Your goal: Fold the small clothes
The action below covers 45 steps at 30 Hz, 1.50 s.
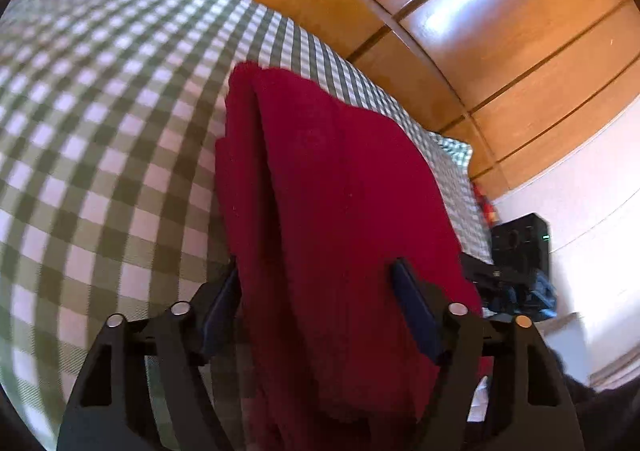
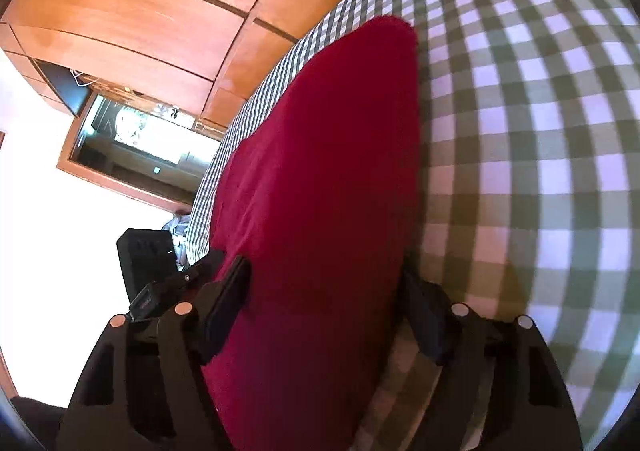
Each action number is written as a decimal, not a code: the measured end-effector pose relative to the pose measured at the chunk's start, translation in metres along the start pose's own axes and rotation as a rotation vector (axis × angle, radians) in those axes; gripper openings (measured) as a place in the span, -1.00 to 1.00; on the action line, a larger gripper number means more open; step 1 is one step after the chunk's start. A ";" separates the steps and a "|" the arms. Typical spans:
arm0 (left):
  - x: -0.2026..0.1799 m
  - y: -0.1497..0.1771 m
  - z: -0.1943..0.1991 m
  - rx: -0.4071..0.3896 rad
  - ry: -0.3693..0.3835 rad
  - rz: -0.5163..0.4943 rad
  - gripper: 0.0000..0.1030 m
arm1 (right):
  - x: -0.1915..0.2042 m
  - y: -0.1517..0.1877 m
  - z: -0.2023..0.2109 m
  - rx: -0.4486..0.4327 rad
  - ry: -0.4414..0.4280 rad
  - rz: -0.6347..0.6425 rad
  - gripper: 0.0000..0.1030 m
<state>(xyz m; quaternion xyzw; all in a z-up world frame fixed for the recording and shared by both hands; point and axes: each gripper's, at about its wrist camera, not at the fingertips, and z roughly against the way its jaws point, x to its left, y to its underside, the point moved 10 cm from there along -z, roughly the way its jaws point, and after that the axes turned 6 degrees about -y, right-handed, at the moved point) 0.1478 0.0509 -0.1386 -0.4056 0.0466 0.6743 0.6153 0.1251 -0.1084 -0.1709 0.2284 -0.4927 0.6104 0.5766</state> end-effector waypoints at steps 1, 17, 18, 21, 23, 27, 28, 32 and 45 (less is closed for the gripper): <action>0.002 0.000 0.000 0.003 0.024 0.015 0.20 | 0.003 -0.001 -0.005 0.001 0.002 0.004 0.31; -0.083 0.008 -0.006 0.000 0.226 -0.079 -0.36 | 0.020 0.014 0.070 -0.115 0.092 0.104 -0.17; -0.092 0.009 -0.010 0.007 0.235 -0.090 -0.36 | 0.016 0.015 0.084 -0.136 0.105 0.105 -0.17; -0.126 0.009 -0.029 0.043 0.269 -0.134 -0.36 | 0.004 0.017 0.123 -0.197 0.149 0.101 -0.18; -0.155 0.009 -0.046 0.066 0.290 -0.176 -0.36 | -0.004 0.016 0.151 -0.246 0.174 0.094 -0.18; -0.212 0.002 -0.083 0.111 0.312 -0.262 -0.36 | -0.024 0.010 0.210 -0.346 0.232 0.077 -0.18; -0.225 0.000 -0.092 0.120 0.312 -0.282 -0.36 | -0.028 0.006 0.222 -0.368 0.245 0.074 -0.18; -0.287 -0.015 -0.138 0.149 0.296 -0.381 -0.36 | -0.052 -0.012 0.272 -0.456 0.310 0.054 -0.18; -0.332 -0.024 -0.298 0.271 0.000 -0.507 0.00 | -0.193 -0.043 0.345 -0.503 0.515 -0.125 0.35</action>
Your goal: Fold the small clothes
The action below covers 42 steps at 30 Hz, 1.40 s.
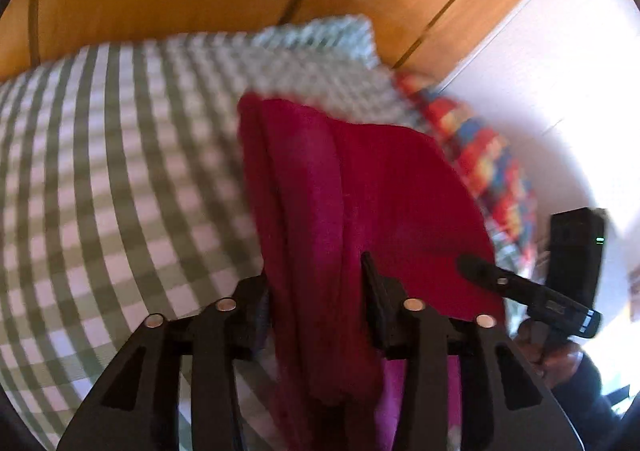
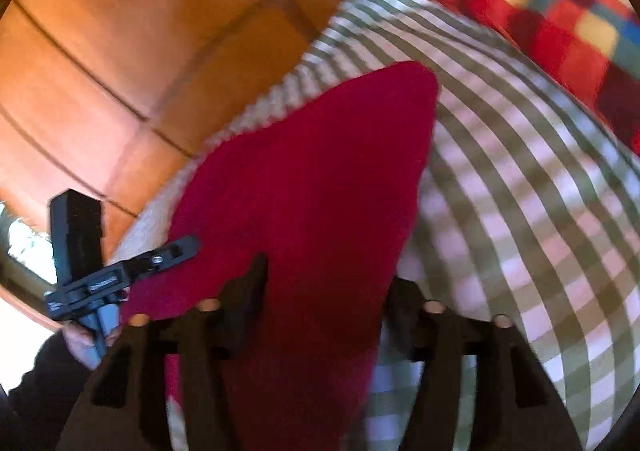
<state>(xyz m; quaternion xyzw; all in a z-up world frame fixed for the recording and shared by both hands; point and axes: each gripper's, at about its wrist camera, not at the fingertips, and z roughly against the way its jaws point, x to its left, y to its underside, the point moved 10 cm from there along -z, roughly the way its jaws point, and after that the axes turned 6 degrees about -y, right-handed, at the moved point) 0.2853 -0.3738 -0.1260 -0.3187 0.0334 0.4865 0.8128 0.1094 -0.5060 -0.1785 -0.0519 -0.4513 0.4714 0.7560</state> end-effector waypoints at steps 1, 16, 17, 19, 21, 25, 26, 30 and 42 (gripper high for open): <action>0.004 -0.001 -0.001 -0.017 -0.021 0.004 0.19 | -0.004 0.001 0.001 -0.016 0.005 -0.006 0.41; -0.046 0.040 0.103 -0.250 -0.116 -0.189 -0.59 | 0.070 0.014 0.069 -0.131 0.148 0.274 -0.14; -0.051 0.043 0.097 -0.245 -0.137 -0.212 -0.59 | 0.075 0.024 0.064 -0.112 0.161 0.292 -0.14; -0.046 0.052 0.077 -0.183 -0.207 -0.248 -0.59 | 0.073 0.037 0.048 -0.073 0.187 0.300 -0.14; -0.034 0.055 0.059 -0.153 -0.282 -0.262 -0.59 | 0.062 0.050 0.028 -0.047 0.242 0.319 -0.14; -0.022 0.054 0.053 -0.161 -0.296 -0.246 -0.59 | 0.053 0.062 0.009 -0.088 0.321 0.396 -0.13; -0.023 0.055 0.053 -0.163 -0.299 -0.247 -0.59 | 0.052 0.063 0.008 -0.096 0.325 0.399 -0.13; -0.028 0.056 0.063 -0.190 -0.308 -0.222 -0.59 | 0.053 0.065 0.014 -0.106 0.319 0.385 -0.13; -0.039 0.064 0.096 -0.262 -0.336 -0.190 -0.59 | 0.060 0.069 0.025 -0.109 0.339 0.370 0.17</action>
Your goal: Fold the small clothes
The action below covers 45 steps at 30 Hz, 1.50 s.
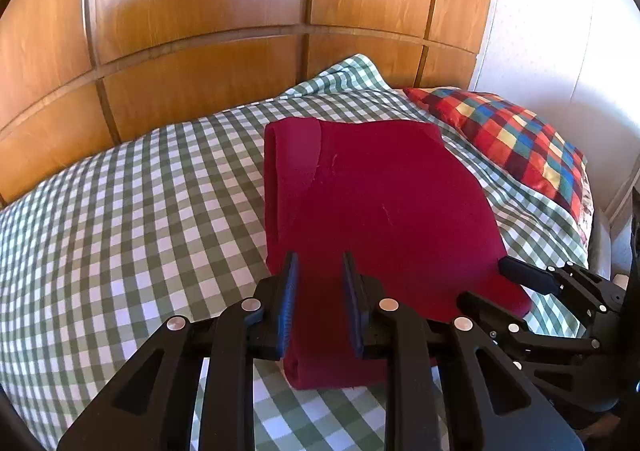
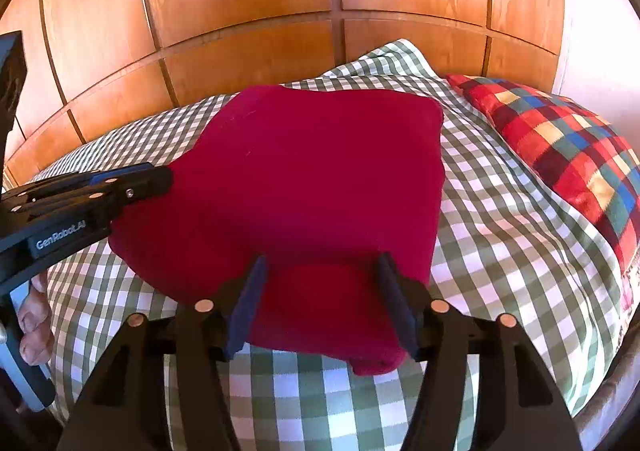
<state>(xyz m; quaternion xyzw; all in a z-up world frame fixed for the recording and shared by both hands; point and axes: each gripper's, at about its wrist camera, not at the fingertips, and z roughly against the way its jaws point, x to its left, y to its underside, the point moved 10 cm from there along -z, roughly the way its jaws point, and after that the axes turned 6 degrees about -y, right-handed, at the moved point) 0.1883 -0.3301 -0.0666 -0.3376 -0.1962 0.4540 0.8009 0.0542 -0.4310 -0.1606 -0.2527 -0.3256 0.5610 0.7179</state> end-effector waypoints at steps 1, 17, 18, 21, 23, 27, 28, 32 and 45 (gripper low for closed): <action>0.000 0.000 0.002 -0.003 -0.004 -0.001 -0.59 | 0.000 0.000 0.002 -0.001 0.001 -0.005 0.19; 0.007 0.025 -0.021 0.063 -0.024 -0.002 -0.58 | -0.005 0.016 0.003 0.044 0.046 -0.025 0.25; 0.008 0.026 -0.020 0.067 -0.017 0.007 -0.58 | -0.005 0.016 0.003 0.047 0.054 -0.025 0.25; 0.014 0.024 -0.010 0.066 0.006 0.066 -0.47 | -0.007 0.016 0.008 0.049 0.070 -0.047 0.36; 0.025 0.023 0.001 0.047 -0.024 0.120 0.37 | -0.010 0.013 0.014 0.037 0.084 -0.071 0.46; 0.040 0.027 0.020 0.023 -0.051 0.176 0.46 | -0.011 0.006 0.034 -0.017 0.127 -0.132 0.77; 0.043 0.030 0.024 0.025 -0.058 0.178 0.52 | -0.010 0.004 0.038 -0.029 0.141 -0.142 0.79; 0.052 0.034 0.042 -0.010 -0.119 0.171 0.70 | 0.003 -0.004 0.053 -0.073 0.197 -0.137 0.95; 0.060 0.028 0.099 -0.119 -0.204 0.166 0.92 | 0.039 -0.012 0.078 -0.150 0.266 -0.093 0.95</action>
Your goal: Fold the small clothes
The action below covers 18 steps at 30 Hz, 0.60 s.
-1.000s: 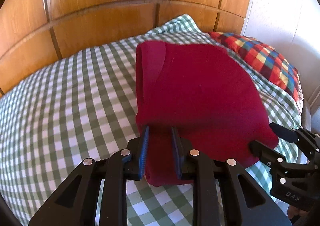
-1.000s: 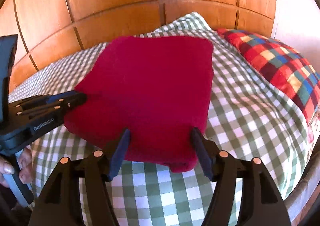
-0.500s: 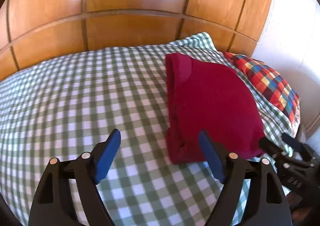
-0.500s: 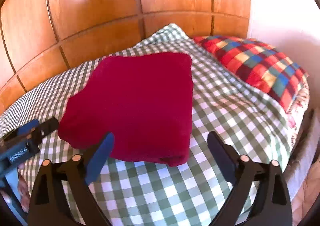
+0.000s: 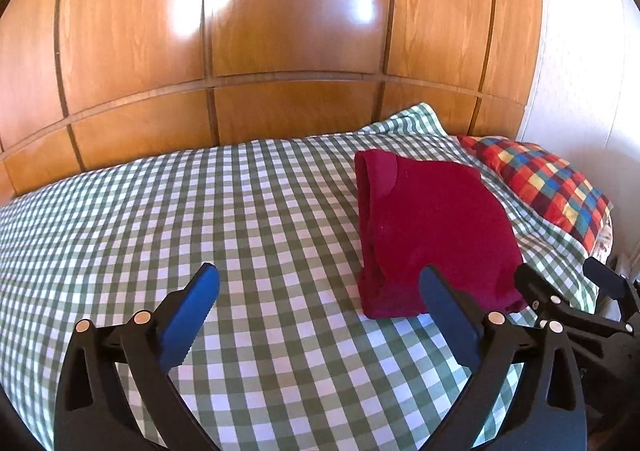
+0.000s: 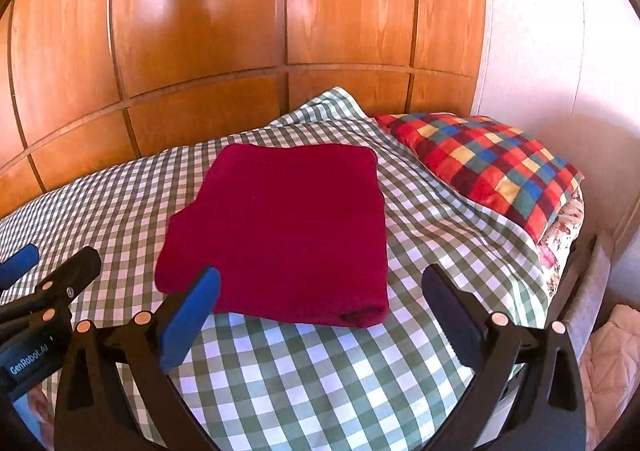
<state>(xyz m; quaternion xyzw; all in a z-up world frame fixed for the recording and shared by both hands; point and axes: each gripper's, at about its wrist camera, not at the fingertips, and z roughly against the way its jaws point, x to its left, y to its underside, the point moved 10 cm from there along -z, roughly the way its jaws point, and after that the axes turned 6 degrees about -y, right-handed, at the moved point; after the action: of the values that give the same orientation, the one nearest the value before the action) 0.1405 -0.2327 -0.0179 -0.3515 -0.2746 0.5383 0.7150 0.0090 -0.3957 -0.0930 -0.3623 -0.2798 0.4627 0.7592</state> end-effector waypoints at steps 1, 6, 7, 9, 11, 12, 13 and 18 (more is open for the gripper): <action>0.001 -0.001 0.001 0.000 -0.004 0.002 0.92 | 0.001 0.000 0.001 0.000 -0.002 0.001 0.95; 0.000 -0.003 0.010 -0.011 0.012 0.006 0.92 | -0.001 -0.003 0.008 -0.017 -0.007 -0.006 0.95; -0.001 -0.004 0.013 -0.018 0.017 0.005 0.92 | -0.005 -0.004 0.008 -0.021 -0.004 -0.012 0.95; -0.003 -0.006 0.017 -0.031 0.020 -0.003 0.92 | -0.009 -0.005 0.012 -0.032 0.002 -0.030 0.95; -0.006 -0.008 0.021 -0.044 0.020 -0.006 0.92 | -0.013 -0.007 0.015 -0.042 0.009 -0.039 0.95; -0.008 -0.009 0.023 -0.050 0.021 -0.011 0.92 | -0.015 -0.008 0.016 -0.046 0.012 -0.043 0.95; -0.009 -0.010 0.024 -0.053 0.022 -0.015 0.92 | -0.016 -0.009 0.016 -0.048 0.014 -0.046 0.95; -0.013 -0.010 0.026 -0.063 0.020 -0.027 0.92 | -0.016 -0.008 0.016 -0.039 0.007 -0.046 0.95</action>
<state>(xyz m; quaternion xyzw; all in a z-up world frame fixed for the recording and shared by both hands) 0.1232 -0.2419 0.0056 -0.3755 -0.2888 0.5160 0.7137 -0.0056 -0.4083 -0.0788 -0.3721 -0.2940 0.4384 0.7634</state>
